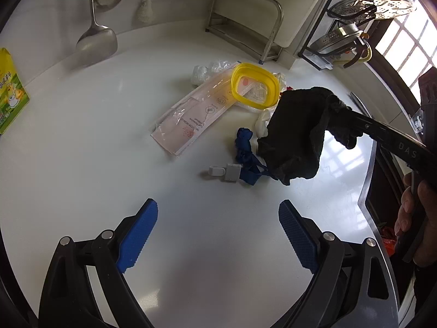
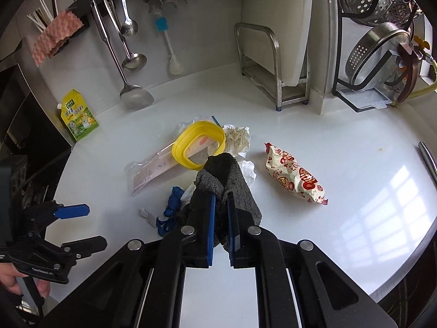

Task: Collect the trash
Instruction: 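Grasp the dark grey cloth with the right gripper and lift it, then grasp the blue plastic clip with the left gripper and lift it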

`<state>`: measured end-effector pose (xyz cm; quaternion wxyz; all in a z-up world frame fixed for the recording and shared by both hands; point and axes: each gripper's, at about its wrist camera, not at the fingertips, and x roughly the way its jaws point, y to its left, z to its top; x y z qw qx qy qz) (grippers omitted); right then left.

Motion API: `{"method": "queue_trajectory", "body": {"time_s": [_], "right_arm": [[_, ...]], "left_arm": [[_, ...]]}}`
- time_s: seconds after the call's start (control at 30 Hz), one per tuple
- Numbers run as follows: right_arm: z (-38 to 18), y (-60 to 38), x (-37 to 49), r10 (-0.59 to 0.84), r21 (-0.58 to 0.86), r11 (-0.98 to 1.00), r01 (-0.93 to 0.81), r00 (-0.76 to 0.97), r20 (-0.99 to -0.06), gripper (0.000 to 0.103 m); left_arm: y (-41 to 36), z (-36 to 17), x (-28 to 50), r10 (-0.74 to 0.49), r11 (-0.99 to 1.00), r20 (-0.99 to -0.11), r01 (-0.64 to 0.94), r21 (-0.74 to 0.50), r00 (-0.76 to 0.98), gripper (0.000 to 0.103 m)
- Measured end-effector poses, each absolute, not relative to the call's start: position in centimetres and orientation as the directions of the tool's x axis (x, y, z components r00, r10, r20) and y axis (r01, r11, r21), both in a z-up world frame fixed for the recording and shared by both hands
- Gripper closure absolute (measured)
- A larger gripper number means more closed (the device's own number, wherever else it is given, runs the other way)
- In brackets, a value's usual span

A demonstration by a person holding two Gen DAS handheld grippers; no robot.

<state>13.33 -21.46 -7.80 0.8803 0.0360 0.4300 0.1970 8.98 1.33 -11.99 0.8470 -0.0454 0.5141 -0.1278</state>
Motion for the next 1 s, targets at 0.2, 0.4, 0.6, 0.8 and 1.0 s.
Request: {"method": "queue_trajectory", "body": {"time_s": [0.2, 0.4, 0.6, 0.8, 1.0], "right_arm": [[-4.2, -23.2, 10.4, 0.396, 0.247, 0.915, -0.318, 0.602, -0.693, 0.096], [-2.8, -24.8, 8.7, 0.378, 0.235, 0.924, -0.302, 0.625, -0.683, 0.096], [-3.1, -26.0, 7.6, 0.357, 0.240, 0.934, -0.266, 0.636, -0.684, 0.096], [-3.6, -27.1, 7.1, 0.338, 0.238, 0.941, -0.241, 0.633, -0.696, 0.096], [-3.8, -27.7, 6.6, 0.338, 0.246, 0.941, -0.231, 0.629, -0.700, 0.096]], "left_arm": [[0.0, -12.3, 9.2, -0.277, 0.959, -0.859, 0.183, -0.217, 0.430, 0.015], [-1.3, -12.7, 9.7, -0.283, 0.956, -0.856, 0.194, -0.218, 0.433, 0.015], [-3.7, -13.7, 11.0, -0.279, 0.955, -0.857, 0.220, -0.199, 0.433, 0.015], [-5.3, -15.1, 13.4, -0.253, 0.958, -0.871, 0.236, -0.164, 0.421, 0.023], [-6.2, -16.6, 15.0, -0.217, 0.963, -0.887, 0.239, -0.126, 0.408, 0.035]]}}
